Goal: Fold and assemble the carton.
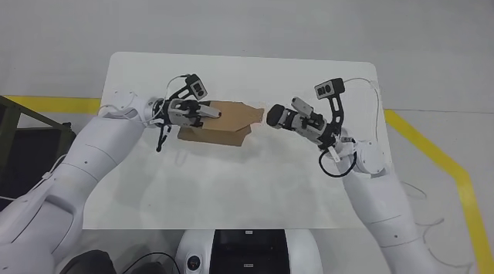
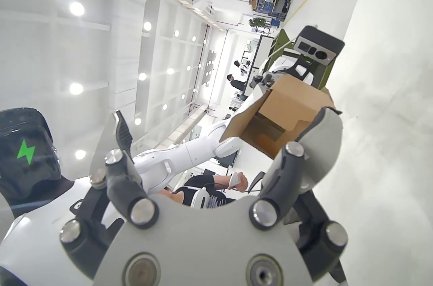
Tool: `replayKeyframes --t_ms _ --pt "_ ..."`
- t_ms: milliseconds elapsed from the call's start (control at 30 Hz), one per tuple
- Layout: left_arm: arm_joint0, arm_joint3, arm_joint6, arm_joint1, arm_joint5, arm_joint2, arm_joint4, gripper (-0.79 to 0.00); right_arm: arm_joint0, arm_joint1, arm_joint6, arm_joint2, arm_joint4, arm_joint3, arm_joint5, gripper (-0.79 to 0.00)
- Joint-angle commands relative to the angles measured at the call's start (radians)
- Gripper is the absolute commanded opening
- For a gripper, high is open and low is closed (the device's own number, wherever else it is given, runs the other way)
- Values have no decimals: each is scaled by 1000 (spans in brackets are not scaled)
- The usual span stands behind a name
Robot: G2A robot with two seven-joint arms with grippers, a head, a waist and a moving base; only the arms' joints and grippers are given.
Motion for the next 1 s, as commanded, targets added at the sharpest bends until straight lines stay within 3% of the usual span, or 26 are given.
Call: replayKeyframes --t_ms 0,433,800,967 --pt "-2 2 0 0 -2 1 2 -785 1 -4 11 -18 33 5 0 0" --pt "-11 -12 0 -7 14 24 -1 -785 35 -14 97 -71 82 33 -62 0" --pt "-53 10 0 6 73 60 70 -785 57 32 302 3 -252 21 -183 0" --pt "-77 2 0 16 101 82 50 -785 35 60 237 -27 -431 -84 -248 0"
